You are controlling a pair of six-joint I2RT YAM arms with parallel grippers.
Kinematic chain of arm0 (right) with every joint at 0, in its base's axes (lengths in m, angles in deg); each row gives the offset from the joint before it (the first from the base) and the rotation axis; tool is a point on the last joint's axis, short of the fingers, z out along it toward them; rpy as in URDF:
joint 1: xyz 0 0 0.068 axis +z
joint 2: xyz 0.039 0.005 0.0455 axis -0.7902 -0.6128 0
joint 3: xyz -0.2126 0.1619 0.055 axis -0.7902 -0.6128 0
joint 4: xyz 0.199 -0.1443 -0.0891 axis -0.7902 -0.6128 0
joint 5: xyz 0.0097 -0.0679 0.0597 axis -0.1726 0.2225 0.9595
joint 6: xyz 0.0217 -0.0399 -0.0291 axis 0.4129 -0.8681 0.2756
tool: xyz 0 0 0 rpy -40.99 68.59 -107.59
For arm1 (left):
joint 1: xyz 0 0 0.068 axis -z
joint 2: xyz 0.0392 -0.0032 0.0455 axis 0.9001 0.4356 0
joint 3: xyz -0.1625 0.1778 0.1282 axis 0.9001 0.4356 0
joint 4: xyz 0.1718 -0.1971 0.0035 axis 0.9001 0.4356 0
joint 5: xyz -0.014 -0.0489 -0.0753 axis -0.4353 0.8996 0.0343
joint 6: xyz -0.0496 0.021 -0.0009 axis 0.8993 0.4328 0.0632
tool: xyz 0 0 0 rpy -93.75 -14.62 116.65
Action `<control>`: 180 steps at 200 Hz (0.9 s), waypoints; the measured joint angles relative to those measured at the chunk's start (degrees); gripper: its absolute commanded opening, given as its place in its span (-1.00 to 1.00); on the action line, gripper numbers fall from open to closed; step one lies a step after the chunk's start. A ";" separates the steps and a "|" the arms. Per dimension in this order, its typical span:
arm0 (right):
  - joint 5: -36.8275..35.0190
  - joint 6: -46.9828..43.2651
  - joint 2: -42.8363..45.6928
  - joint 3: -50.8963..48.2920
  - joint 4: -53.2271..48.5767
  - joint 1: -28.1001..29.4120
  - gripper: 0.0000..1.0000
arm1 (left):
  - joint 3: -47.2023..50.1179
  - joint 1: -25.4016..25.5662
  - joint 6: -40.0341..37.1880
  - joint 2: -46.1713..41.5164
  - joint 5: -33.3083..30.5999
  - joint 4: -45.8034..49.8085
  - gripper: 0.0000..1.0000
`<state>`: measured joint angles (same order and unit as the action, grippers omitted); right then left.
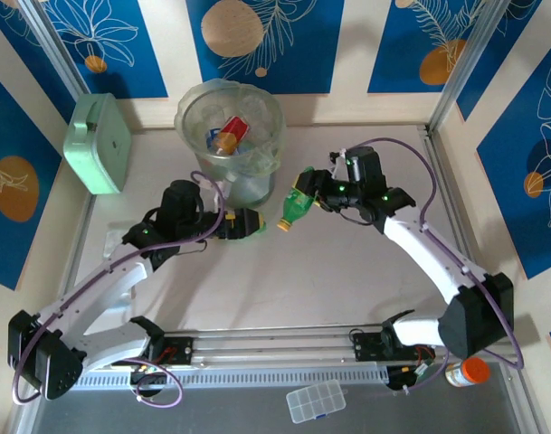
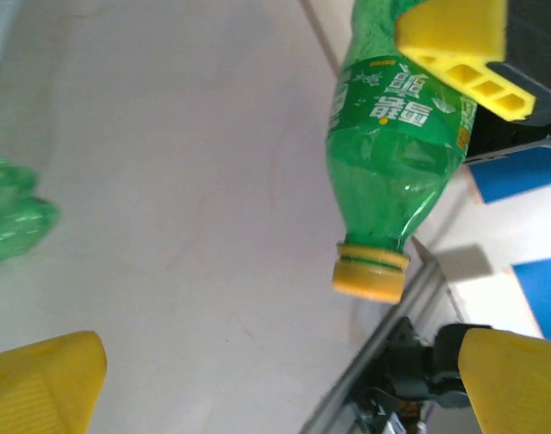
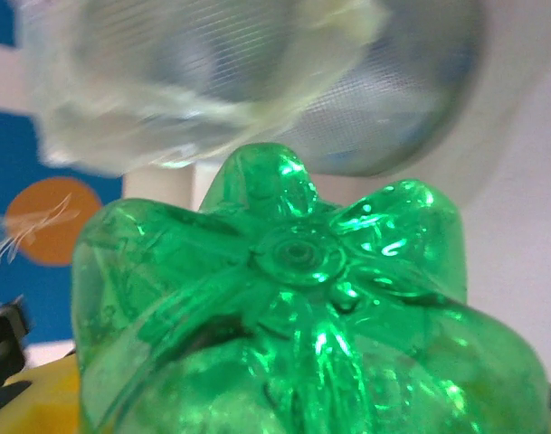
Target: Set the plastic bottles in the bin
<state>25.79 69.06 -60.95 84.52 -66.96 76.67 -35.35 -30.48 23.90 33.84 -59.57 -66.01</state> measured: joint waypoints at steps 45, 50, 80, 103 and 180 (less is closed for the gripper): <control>4.57 -2.78 4.66 0.00 5.99 3.93 -0.07 | 0.09 1.29 5.20 3.41 11.04 -14.60 0.99; 5.05 -2.95 4.90 0.00 6.60 4.20 -0.06 | 0.09 1.38 5.62 3.80 11.93 -15.85 0.99; 8.15 -3.19 5.35 -0.81 10.54 5.51 -0.05 | 0.13 1.53 9.07 5.75 16.37 -23.28 1.00; 9.68 -3.15 5.86 -1.97 12.96 6.29 -0.03 | 0.17 1.60 11.74 7.21 18.91 -28.55 0.90; 12.57 -2.78 6.80 -3.80 18.51 7.23 -0.03 | 2.10 1.75 21.66 10.45 24.92 -45.48 0.21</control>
<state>38.35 66.28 -54.15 80.72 -48.45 83.91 -33.25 -28.74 45.56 44.29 -34.65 -111.49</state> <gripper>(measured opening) 0.513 0.648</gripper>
